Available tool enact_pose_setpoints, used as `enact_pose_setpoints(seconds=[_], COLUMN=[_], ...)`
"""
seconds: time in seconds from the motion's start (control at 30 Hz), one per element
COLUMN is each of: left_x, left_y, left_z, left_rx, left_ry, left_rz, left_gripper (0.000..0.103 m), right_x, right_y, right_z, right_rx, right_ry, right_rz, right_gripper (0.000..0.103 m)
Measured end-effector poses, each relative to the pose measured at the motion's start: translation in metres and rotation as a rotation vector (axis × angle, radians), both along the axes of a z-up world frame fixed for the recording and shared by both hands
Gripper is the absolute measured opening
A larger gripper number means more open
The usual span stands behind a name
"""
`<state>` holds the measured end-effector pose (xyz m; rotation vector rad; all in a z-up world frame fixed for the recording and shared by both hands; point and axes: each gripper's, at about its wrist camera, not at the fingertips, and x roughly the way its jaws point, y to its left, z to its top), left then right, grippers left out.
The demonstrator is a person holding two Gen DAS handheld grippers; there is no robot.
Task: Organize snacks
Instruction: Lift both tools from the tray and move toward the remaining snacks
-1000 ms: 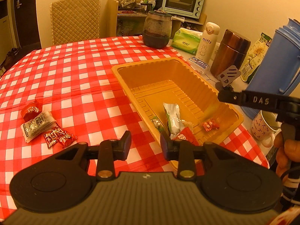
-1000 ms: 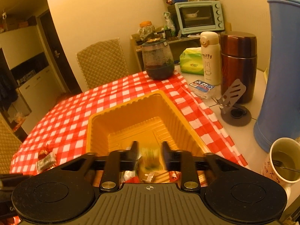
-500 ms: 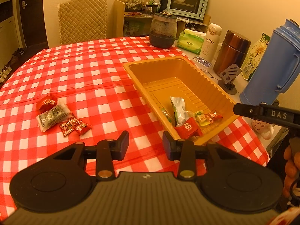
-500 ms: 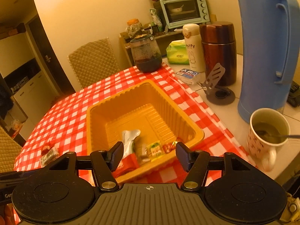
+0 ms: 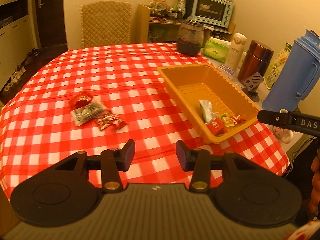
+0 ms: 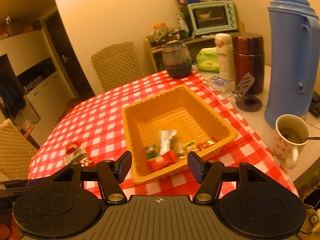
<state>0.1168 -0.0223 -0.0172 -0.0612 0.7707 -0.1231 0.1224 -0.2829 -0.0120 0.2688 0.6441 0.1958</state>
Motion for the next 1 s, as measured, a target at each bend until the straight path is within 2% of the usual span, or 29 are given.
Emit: enact_pose_setpoints(seconds=[0.57, 1.0], left_x=[-0.029, -0.024], left_y=[0.047, 0.075], left_z=[0.008, 0.001], left_rx=[0.003, 0.000], left_ry=[-0.015, -0.002], left_rz=[0.088, 0.129], left_gripper=[0.043, 0.045], right_x=[-0.016, -0.002], right_y=[0.053, 0.091], right_z=[0.012, 0.004], right_rx=[-0.043, -0.069], right_ry=[-0.028, -0.017], right_rz=[0.108, 0.176], right_gripper=[0.062, 0.062])
